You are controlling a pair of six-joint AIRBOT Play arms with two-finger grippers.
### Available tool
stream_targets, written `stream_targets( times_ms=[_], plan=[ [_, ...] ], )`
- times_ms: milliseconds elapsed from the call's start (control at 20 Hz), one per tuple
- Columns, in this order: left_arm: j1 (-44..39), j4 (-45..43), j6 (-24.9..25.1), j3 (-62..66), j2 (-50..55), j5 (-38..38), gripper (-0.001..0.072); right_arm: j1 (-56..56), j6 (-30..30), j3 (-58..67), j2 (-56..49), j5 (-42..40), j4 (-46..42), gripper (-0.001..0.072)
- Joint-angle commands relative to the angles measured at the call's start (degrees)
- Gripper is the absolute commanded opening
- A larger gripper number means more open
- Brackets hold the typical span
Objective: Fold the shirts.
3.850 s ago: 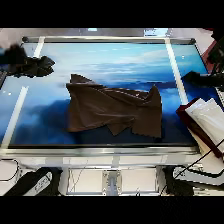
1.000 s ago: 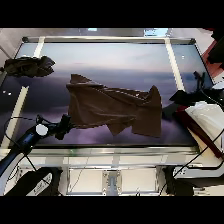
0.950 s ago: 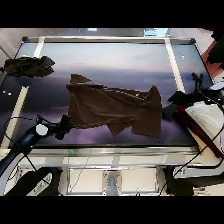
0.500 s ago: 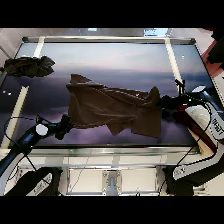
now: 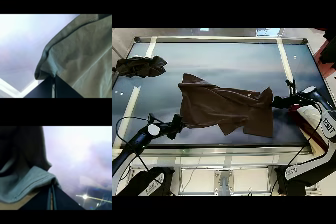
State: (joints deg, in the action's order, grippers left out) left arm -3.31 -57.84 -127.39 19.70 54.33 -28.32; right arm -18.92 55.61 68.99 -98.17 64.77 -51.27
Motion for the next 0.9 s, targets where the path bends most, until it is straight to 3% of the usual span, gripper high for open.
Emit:
stream_targets(
  times_ms=[0,50,150,550,850],
  plan=[
    [0.02,-0.02,0.02,0.07,0.00,0.39,0.0014,-0.31,-0.61,3.13,0.11,7.34,0.90,0.0336],
    [0.00,0.00,0.37,0.07,0.00,0.42,0.0014,-0.35,-0.63,4.94,0.17,10.51,0.61,0.0378],
    [0.00,-0.02,0.44,0.07,0.00,0.42,0.0014,-0.33,-0.59,7.91,0.17,13.11,-0.22,0.0378],
    [0.00,-0.02,0.44,0.07,0.00,0.44,0.0014,-0.26,-0.57,9.03,-0.15,2.40,-3.39,0.0387],
    [0.00,-0.02,0.42,0.07,0.00,0.42,0.0014,-0.11,-3.45,8.94,-2.67,7.87,-2.21,0.0390]
  ],
)
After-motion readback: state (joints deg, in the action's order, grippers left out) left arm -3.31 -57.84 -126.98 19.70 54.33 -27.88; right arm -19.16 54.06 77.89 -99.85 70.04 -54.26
